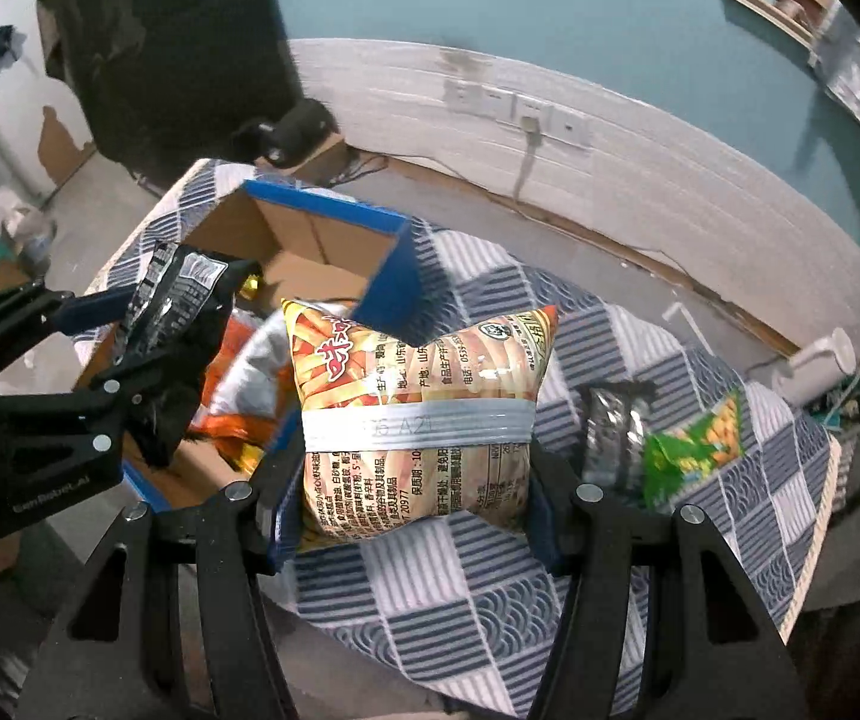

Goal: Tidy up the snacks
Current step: 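Lift both snacks and carry them over the box, then open both tools to drop the snacks into the box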

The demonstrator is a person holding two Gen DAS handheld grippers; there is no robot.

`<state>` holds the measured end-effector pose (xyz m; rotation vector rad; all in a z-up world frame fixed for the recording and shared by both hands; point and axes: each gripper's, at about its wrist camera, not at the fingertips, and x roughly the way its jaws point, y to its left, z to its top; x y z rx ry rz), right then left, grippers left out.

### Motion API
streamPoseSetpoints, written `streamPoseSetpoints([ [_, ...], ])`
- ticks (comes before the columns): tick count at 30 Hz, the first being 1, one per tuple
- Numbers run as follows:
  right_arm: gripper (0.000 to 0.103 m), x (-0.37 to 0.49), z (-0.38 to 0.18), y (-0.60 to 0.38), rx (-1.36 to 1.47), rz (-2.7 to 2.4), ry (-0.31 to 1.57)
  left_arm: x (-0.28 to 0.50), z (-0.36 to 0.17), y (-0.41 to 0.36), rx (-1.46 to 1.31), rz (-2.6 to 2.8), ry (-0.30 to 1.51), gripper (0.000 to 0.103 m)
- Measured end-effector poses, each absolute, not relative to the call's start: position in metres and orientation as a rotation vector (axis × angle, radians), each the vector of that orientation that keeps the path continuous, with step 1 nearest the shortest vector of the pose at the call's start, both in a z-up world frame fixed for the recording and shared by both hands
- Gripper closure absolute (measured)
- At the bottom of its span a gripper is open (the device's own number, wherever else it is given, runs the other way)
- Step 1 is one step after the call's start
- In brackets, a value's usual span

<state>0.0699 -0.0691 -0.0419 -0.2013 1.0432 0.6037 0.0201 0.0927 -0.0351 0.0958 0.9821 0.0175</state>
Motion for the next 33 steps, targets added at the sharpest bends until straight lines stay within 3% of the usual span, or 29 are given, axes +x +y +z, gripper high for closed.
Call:
streamPoseSetpoints([
  [15,0.045,0.080,-0.063,0.021,-0.249,0.705,1.106,0.012,-0.051,0.176,-0.018,0.145,1.009,0.050],
  [33,0.042,0.097,-0.090,0.068,-0.241,0.723,1.197,0.022,-0.084,0.212,-0.077,0.199,1.095,0.050],
])
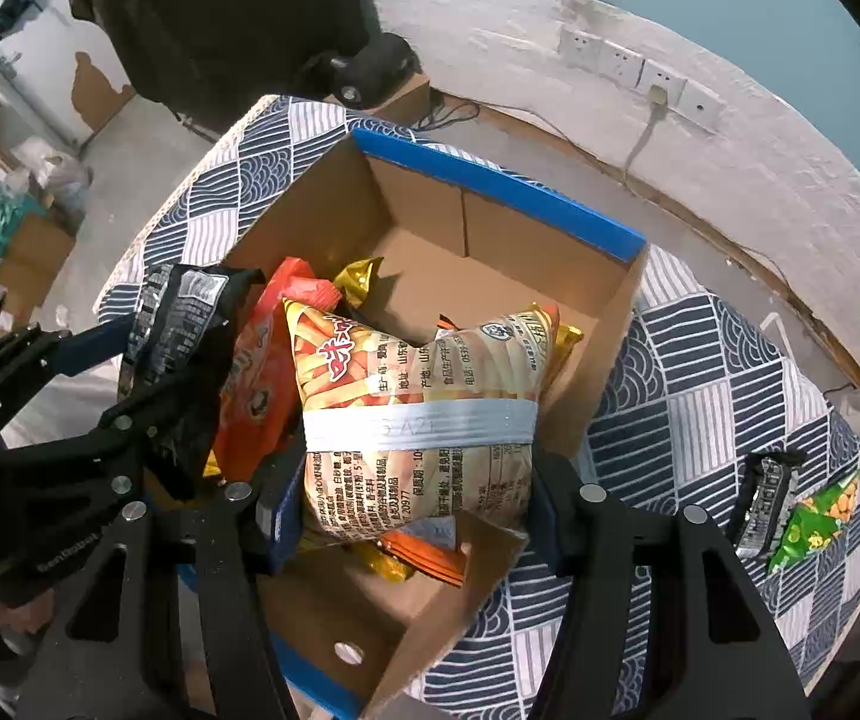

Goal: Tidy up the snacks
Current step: 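Open both tools to drop the snacks into the box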

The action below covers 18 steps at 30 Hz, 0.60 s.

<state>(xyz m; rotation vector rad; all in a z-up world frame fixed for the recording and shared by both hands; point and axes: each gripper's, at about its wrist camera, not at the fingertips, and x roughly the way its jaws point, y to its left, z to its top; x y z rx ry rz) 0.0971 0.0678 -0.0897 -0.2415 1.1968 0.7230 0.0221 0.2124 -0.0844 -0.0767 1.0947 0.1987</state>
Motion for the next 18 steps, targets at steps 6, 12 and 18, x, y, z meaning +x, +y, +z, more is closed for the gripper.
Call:
streamPoseSetpoints([
  [6,0.035,0.099,-0.090,0.071,-0.250,0.719,1.204,0.025,-0.086,0.213,-0.085,0.204,1.102,0.034],
  [12,0.027,0.100,-0.087,0.059,-0.235,0.697,1.195,0.025,-0.082,0.205,-0.064,0.197,1.096,0.025],
  [18,0.027,0.099,-0.080,0.043,-0.201,0.685,1.191,0.026,-0.082,0.195,-0.066,0.179,1.101,0.024],
])
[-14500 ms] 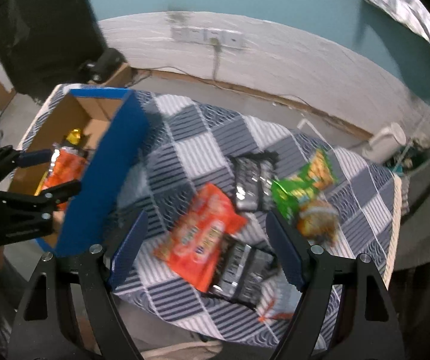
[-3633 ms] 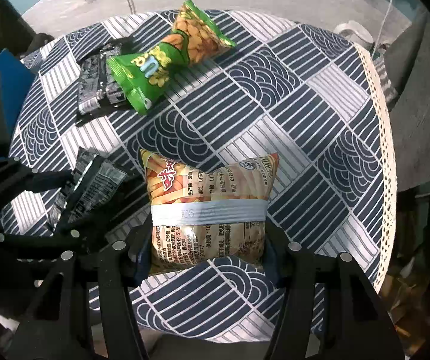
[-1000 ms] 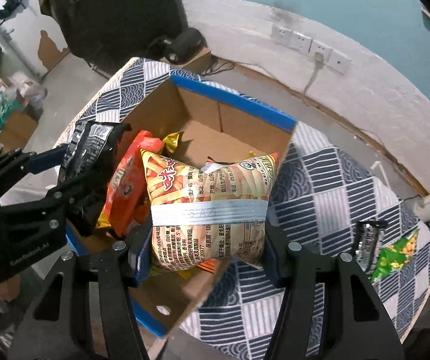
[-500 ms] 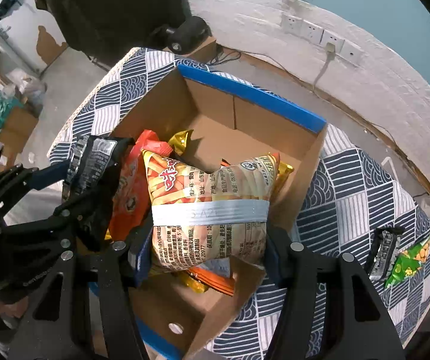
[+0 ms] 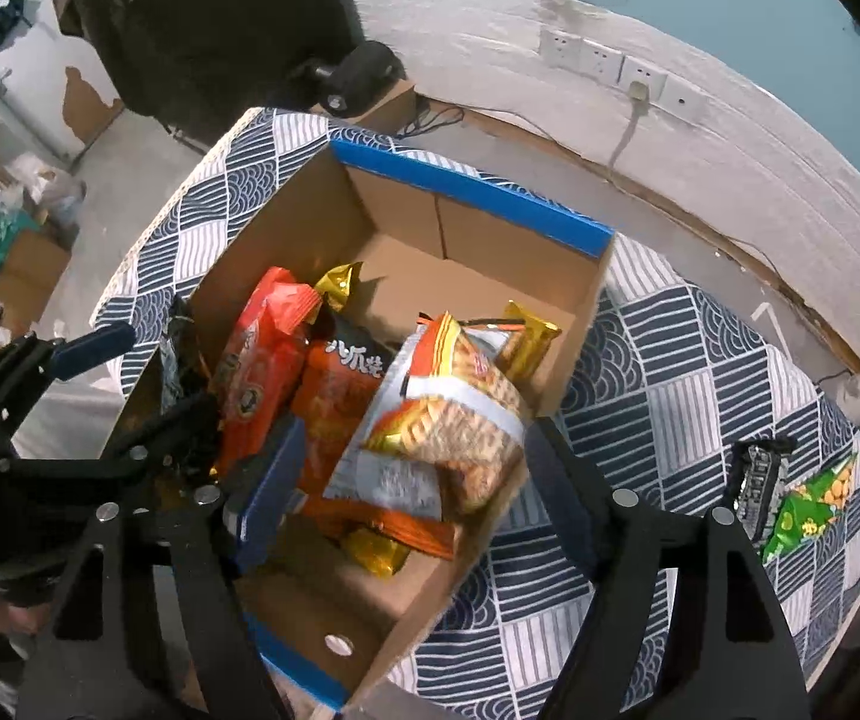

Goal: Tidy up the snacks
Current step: 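Open both tools to drop the snacks into the box, then move both tools back over the last snacks on the table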

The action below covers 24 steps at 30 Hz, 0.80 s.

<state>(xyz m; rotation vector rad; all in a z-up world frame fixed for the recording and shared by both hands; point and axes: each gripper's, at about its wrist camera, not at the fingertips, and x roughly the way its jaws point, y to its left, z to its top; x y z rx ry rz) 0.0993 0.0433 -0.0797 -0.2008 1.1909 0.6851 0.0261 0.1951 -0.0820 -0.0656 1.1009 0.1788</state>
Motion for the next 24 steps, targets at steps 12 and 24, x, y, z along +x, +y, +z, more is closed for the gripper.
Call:
streamPoseSetpoints([
  [12,0.027,0.094,-0.075,0.003,-0.182,0.641,1.186,0.035,-0.080,0.167,-0.037,0.151,1.106,0.024],
  [24,0.027,0.096,-0.075,-0.063,-0.120,0.557,1.173,0.048,-0.080,0.114,0.042,0.095,1.114,0.024],
])
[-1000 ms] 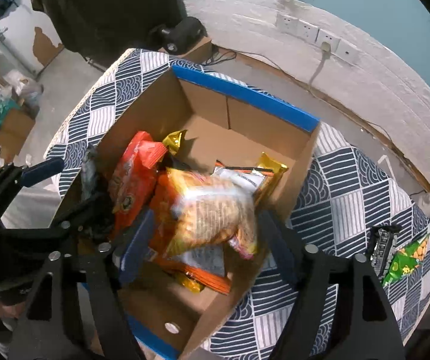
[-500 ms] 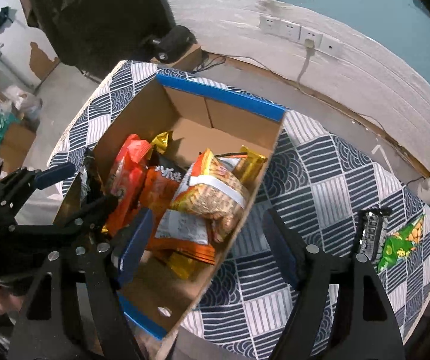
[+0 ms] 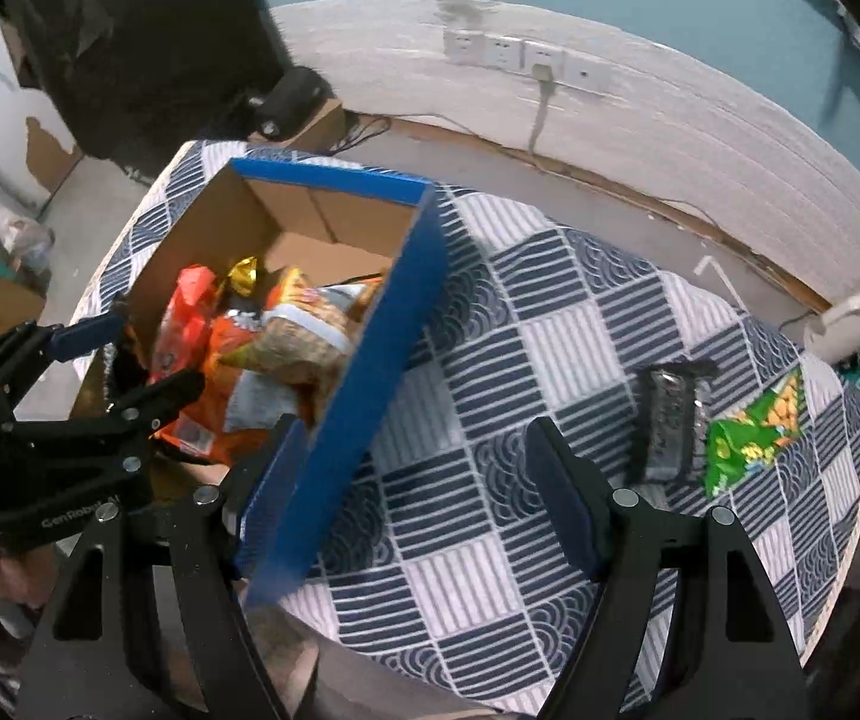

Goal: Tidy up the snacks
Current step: 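Move both tools back over the last snacks on the table, then grasp the black snack pack with the left tool while the right tool grasps the green peanut bag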

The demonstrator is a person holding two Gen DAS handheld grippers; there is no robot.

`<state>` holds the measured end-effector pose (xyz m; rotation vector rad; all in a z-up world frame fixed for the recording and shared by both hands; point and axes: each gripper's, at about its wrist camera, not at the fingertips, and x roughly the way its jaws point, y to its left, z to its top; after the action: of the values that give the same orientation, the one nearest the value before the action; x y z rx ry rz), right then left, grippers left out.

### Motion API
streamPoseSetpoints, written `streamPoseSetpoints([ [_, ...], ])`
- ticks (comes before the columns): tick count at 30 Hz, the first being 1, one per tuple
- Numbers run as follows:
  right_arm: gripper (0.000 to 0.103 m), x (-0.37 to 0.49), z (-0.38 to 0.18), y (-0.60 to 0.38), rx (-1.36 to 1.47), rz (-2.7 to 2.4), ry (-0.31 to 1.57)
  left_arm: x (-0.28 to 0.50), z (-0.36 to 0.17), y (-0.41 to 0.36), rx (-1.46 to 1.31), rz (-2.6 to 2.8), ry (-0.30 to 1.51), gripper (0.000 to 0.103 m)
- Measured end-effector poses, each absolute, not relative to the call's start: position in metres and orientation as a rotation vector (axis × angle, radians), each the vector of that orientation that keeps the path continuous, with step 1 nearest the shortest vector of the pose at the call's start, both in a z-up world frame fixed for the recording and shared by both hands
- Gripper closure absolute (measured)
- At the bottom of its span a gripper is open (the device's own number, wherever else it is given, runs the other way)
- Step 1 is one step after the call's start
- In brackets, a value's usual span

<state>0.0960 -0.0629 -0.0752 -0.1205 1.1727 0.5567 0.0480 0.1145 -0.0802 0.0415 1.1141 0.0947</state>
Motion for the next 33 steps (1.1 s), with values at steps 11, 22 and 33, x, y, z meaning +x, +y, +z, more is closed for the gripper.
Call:
streamPoseSetpoints([
  [11,0.026,0.091,-0.094,-0.134,-0.068,0.463,1.189,0.068,-0.090,0.066,0.062,0.049,1.146,0.024],
  [22,0.026,0.109,-0.121,-0.206,0.021,0.316,1.215,0.093,-0.107,0.001,0.087,0.002,1.194,0.024],
  [33,0.026,0.151,-0.159,-0.277,0.190,0.153,1.247,0.127,-0.128,-0.067,0.116,-0.052,1.194,0.024],
])
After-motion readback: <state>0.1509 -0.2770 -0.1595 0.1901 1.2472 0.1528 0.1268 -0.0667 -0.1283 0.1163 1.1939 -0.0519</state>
